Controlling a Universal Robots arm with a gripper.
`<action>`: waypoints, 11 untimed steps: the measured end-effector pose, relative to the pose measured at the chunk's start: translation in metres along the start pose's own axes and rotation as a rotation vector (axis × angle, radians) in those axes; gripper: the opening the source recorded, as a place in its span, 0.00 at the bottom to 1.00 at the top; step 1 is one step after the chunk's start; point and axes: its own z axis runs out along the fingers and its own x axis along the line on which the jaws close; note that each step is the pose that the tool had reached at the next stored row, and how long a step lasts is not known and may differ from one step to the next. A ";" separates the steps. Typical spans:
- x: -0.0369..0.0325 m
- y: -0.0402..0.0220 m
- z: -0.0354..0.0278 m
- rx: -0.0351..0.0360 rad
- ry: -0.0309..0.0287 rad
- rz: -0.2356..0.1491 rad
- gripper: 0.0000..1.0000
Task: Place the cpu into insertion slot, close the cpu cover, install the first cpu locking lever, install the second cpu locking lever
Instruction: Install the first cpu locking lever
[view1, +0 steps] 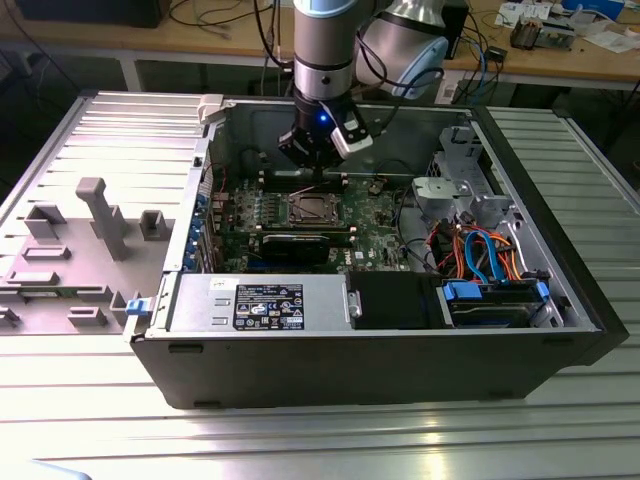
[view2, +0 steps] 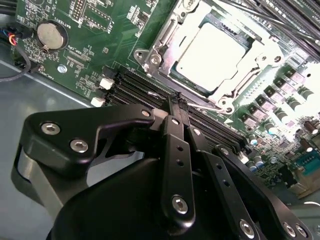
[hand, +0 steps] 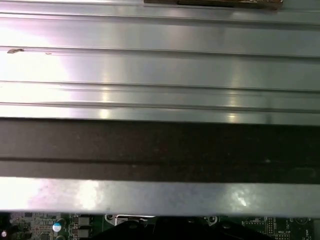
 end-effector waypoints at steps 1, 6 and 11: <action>-0.0021 -0.0001 0.0010 0.0000 0.0000 0.000 0.11; -0.0036 -0.0006 0.0072 0.0001 0.0002 0.000 0.11; -0.0058 -0.0010 0.0128 0.0001 0.0002 0.001 0.11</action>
